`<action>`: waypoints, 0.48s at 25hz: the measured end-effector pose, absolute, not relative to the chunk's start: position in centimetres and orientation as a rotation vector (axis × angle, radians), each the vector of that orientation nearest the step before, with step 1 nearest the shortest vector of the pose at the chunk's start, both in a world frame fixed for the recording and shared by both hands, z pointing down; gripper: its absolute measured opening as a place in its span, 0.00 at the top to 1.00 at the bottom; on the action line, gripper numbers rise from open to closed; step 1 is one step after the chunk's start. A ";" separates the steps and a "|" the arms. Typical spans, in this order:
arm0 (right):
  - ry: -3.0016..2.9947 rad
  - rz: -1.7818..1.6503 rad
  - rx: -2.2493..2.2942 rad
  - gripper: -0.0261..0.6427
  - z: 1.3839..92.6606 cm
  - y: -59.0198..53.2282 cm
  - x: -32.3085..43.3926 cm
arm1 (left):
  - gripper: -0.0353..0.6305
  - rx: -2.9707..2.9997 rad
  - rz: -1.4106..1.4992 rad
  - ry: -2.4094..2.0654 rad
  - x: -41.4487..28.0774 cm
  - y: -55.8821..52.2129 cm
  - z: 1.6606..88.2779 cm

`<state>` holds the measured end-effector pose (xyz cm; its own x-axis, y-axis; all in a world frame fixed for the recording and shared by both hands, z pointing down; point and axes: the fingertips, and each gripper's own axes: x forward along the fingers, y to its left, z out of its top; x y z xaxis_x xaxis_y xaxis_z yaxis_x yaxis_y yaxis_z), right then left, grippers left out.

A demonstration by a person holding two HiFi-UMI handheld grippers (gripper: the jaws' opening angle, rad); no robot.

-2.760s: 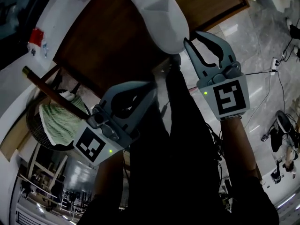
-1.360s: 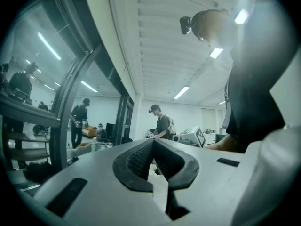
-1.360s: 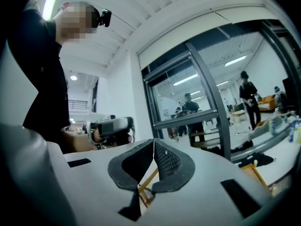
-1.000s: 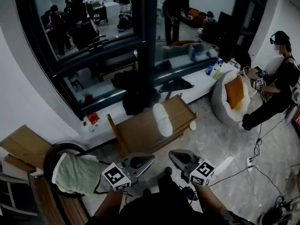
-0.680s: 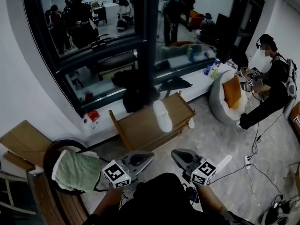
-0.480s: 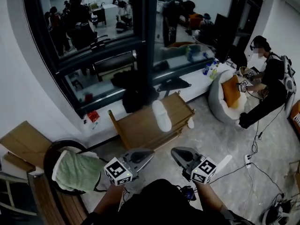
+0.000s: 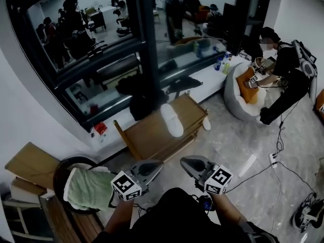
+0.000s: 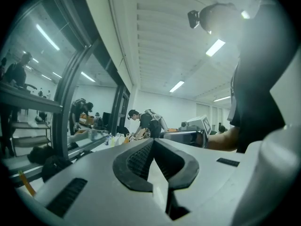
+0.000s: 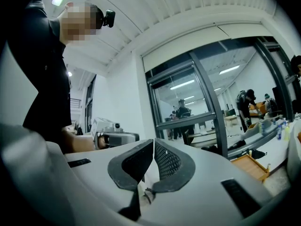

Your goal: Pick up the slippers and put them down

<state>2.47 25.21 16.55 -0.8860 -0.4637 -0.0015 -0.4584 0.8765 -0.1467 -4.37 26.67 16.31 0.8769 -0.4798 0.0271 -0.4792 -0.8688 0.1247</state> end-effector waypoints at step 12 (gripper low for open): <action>3.027 -0.245 -0.733 0.92 17.1 22.6 4.2 | 0.93 2.902 -0.027 -0.769 -2.3 24.5 16.5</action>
<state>4.18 22.62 17.10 -0.8898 -0.4559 0.0196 -0.4531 0.8777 -0.1559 -2.33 24.49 16.50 0.8693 -0.4940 0.0186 -0.4915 -0.8597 0.1390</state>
